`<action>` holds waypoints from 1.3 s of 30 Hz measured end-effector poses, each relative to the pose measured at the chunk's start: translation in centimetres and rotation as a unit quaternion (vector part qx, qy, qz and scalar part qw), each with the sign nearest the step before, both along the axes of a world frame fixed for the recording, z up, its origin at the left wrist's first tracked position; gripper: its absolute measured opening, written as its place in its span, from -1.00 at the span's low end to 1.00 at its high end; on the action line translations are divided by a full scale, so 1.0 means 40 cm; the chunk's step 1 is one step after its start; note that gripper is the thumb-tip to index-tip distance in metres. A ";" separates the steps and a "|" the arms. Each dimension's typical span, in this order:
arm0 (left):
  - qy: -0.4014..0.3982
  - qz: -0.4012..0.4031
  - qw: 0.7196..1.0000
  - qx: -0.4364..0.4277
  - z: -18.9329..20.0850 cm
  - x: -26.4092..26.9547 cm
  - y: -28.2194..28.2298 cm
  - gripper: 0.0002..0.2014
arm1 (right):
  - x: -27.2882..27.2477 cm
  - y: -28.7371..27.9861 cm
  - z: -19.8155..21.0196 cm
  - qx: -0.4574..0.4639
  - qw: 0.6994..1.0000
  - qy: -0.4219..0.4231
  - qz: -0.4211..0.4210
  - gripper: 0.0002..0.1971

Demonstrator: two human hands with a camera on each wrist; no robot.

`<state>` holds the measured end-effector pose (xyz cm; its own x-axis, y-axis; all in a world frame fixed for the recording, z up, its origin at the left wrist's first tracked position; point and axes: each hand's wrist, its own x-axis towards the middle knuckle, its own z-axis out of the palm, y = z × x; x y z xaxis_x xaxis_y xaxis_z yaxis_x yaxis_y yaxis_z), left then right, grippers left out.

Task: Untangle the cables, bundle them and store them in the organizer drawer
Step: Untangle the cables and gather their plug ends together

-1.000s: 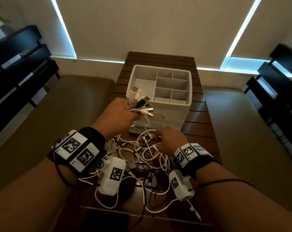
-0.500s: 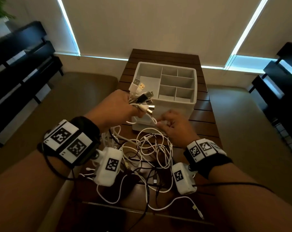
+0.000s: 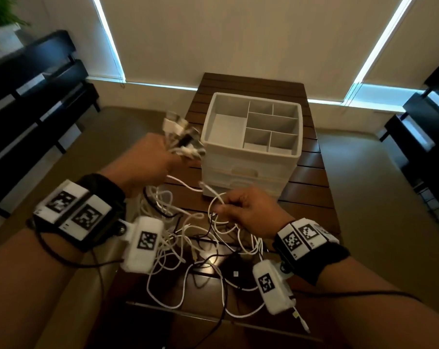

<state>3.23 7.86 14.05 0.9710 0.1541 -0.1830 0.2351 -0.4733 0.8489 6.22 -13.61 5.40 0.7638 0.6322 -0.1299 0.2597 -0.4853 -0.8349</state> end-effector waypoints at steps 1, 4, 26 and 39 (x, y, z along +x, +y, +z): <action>-0.014 0.031 0.999 -0.020 0.004 0.009 0.029 -0.97 | -0.009 -0.014 -0.009 -0.044 0.999 0.001 0.029 -0.82; -0.038 0.082 0.993 -0.074 0.023 0.029 0.102 -0.79 | -0.068 -0.029 -0.065 -0.163 0.972 0.020 0.170 -0.80; 0.312 -0.049 0.926 -0.207 -0.219 -0.014 0.002 -0.66 | 0.148 -0.036 -0.349 -0.355 0.928 -0.004 -0.109 -0.77; 0.223 -0.038 0.947 -0.227 -0.242 0.021 -0.025 -0.64 | 0.176 -0.045 -0.280 -0.360 0.924 0.058 -0.118 -0.71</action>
<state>4.07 6.87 4.38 0.7871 -0.1063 -0.6076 0.5974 -0.1139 0.7938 13.25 -15.41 -5.79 0.8234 0.1674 -0.5421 0.0045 -0.9574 -0.2889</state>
